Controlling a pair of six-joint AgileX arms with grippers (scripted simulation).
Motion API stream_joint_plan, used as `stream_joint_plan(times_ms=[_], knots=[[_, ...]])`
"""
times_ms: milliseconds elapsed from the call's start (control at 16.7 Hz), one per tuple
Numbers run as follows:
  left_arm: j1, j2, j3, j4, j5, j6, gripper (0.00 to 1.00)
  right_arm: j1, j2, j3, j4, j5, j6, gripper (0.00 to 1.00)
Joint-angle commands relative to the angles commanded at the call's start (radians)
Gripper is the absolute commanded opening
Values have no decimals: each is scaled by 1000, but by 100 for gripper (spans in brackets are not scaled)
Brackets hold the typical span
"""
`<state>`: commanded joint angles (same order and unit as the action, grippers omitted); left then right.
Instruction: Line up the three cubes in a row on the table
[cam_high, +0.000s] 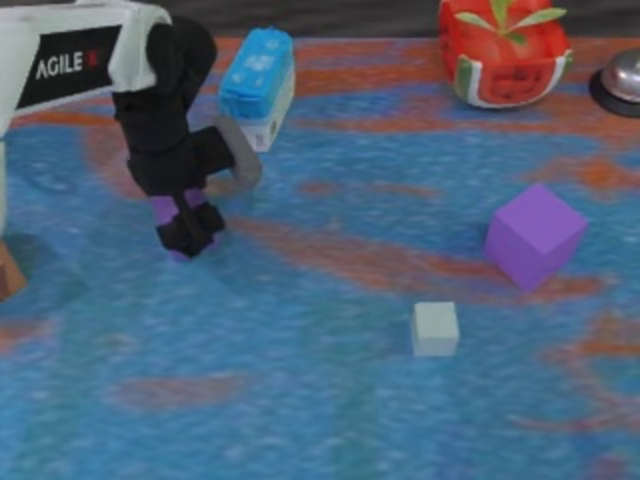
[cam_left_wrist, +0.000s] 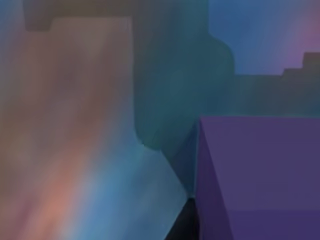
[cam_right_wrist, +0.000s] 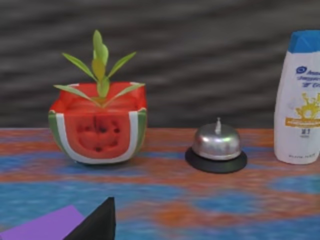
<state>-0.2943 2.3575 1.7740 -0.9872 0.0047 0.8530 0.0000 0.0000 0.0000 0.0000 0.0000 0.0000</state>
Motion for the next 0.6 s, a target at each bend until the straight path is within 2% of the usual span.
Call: stream_joint_plan(times_ms=[180,600], knots=[[0,0,0,0,0,0,2,0,0,0,0,0,0,100],[0,0,0,0,0,0,0,0,0,0,0,0,0,100]])
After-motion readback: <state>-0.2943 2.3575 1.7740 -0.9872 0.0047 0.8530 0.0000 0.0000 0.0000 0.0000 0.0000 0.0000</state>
